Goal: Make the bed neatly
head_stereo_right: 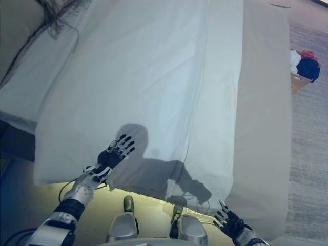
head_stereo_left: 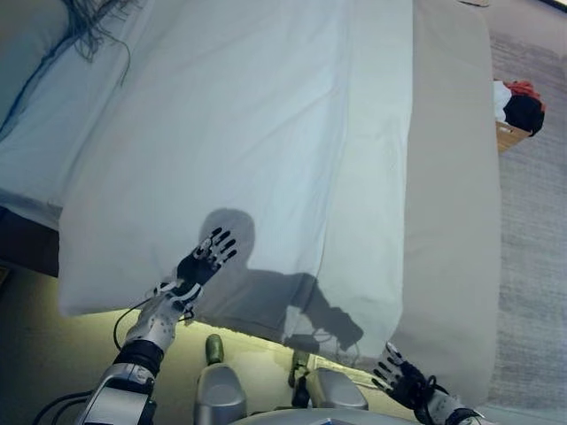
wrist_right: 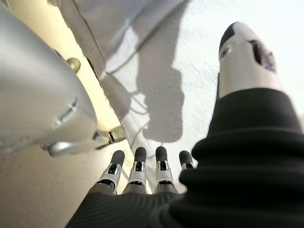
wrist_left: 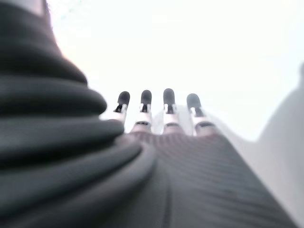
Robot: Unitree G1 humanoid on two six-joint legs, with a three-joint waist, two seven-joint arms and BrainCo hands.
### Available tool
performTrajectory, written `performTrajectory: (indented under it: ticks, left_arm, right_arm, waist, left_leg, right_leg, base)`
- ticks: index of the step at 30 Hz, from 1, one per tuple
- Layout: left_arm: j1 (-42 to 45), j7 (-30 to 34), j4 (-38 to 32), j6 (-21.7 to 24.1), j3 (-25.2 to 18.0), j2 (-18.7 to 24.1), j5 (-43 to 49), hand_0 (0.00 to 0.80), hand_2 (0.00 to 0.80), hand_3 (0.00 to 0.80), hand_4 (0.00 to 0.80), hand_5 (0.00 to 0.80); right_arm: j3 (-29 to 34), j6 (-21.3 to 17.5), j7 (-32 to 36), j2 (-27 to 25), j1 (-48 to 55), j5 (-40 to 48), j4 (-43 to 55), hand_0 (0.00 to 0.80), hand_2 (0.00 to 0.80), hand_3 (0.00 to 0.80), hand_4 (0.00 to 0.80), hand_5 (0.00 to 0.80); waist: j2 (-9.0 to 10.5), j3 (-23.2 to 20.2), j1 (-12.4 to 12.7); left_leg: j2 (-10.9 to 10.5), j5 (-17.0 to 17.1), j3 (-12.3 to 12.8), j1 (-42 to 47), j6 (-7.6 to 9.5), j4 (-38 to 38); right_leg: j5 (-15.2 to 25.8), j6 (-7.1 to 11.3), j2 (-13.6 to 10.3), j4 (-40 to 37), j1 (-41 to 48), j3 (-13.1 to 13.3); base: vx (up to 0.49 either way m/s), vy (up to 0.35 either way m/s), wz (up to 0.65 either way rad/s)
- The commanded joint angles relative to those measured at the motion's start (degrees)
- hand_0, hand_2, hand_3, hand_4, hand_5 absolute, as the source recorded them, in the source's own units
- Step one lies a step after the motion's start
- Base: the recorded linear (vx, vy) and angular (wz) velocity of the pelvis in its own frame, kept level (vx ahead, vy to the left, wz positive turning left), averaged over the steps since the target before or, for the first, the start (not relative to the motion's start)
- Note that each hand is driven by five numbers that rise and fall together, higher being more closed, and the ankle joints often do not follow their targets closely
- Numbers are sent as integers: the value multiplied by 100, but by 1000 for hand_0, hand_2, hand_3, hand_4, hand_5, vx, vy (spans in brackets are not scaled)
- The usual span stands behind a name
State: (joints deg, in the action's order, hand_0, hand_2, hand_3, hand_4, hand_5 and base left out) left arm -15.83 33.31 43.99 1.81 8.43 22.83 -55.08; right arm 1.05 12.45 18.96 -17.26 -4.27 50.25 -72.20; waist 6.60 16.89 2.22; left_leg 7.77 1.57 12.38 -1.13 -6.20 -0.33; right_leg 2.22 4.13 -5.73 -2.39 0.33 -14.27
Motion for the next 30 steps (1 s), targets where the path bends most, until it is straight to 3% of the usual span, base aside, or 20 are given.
performTrajectory:
  ticks: [1, 11, 18, 30]
  left_arm:
    - [-154, 148, -121, -27, 172, -139, 308, 0, 0, 0, 0, 0]
    - [488, 22, 302, 212, 815, -312, 1817, 0, 0, 0, 0, 0]
    - [615, -16, 779, 208, 1283, -435, 2350, 0, 0, 0, 0, 0]
    - [738, -405, 1716, 221, 1275, -717, 2488, 0, 0, 0, 0, 0]
  right_arm:
    - [-237, -94, 18, -60, 95, 136, 180, 0, 0, 0, 0, 0]
    - [-449, -179, 114, -4, 93, -274, 91, 0, 0, 0, 0, 0]
    - [-590, -349, 198, 102, -7, -169, -46, 0, 0, 0, 0, 0]
    - [-527, -165, -31, 264, 60, -91, -435, 0, 0, 0, 0, 0]
  waist:
    - [-116, -302, -56]
    - [-408, -986, -157]
    - [-500, -1280, -246]
    - [-669, -1512, -381]
  left_leg:
    - [-87, -511, -76, 19, 249, 435]
    - [-192, -275, 9, 774, 189, -461]
    - [-222, -317, -4, 837, 140, -467]
    - [-176, -374, 79, 1053, 162, -467]
  right_leg:
    - [12, 535, -383, 365, -90, 195]
    - [134, 616, -416, -88, 377, 197]
    - [140, 588, -340, -243, 522, 143]
    - [-34, 487, -245, -219, 706, 185]
  base:
    - [85, 15, 1]
    - [70, -1, 0]
    - [26, -57, -2]
    - [22, -30, -3]
